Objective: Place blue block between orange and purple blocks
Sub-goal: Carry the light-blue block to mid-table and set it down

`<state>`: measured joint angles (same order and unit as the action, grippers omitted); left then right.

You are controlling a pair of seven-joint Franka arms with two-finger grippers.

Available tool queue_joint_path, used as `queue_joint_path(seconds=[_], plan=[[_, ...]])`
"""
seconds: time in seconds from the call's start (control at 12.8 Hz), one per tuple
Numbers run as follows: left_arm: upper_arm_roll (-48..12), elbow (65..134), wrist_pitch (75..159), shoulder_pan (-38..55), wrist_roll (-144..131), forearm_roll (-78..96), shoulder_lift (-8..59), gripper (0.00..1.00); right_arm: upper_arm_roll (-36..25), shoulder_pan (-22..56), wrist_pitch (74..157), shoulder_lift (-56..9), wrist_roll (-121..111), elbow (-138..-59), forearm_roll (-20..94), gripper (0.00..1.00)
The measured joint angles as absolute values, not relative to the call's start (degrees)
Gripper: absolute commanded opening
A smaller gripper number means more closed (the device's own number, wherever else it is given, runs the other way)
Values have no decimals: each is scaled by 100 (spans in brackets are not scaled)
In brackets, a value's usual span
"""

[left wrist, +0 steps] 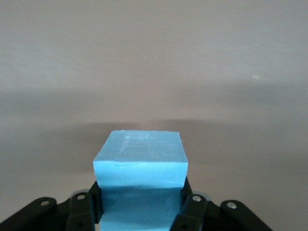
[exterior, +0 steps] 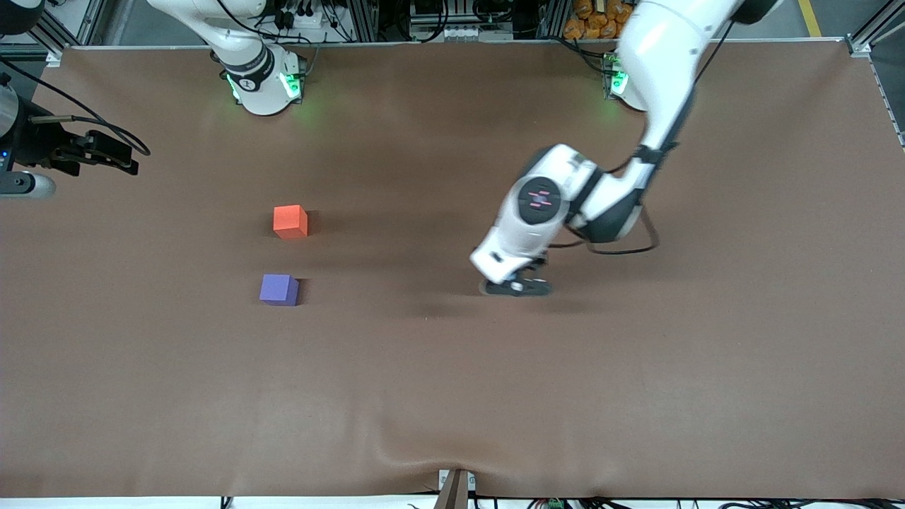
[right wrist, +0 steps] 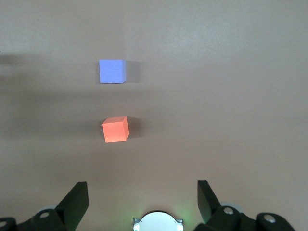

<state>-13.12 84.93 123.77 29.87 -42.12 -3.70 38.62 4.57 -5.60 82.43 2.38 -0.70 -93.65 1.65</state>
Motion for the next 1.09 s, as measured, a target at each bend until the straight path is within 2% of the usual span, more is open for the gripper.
queue_joint_path(seconds=[0.31,0.62,0.7,0.78,1.09], plan=[[-1198,7420,12357,4034,-5188,-370,4811,0,460,-547,8260,234,-70,-9367,165,100],[-1083,7010,12504,4585,-5515,-370,5318,0,460,-546,8311,192,-70,-9368,165,100],[-1080,6985,12538,4605,-5542,-371,5358,40,460,-546,8317,182,-70,-9368,165,100],[-1073,6965,12551,4604,-5548,-371,5376,99,460,-546,8321,176,-70,-9367,165,100],[-1055,6891,12701,4649,-5546,-371,5375,100,460,-546,8324,167,-70,-9368,165,100]])
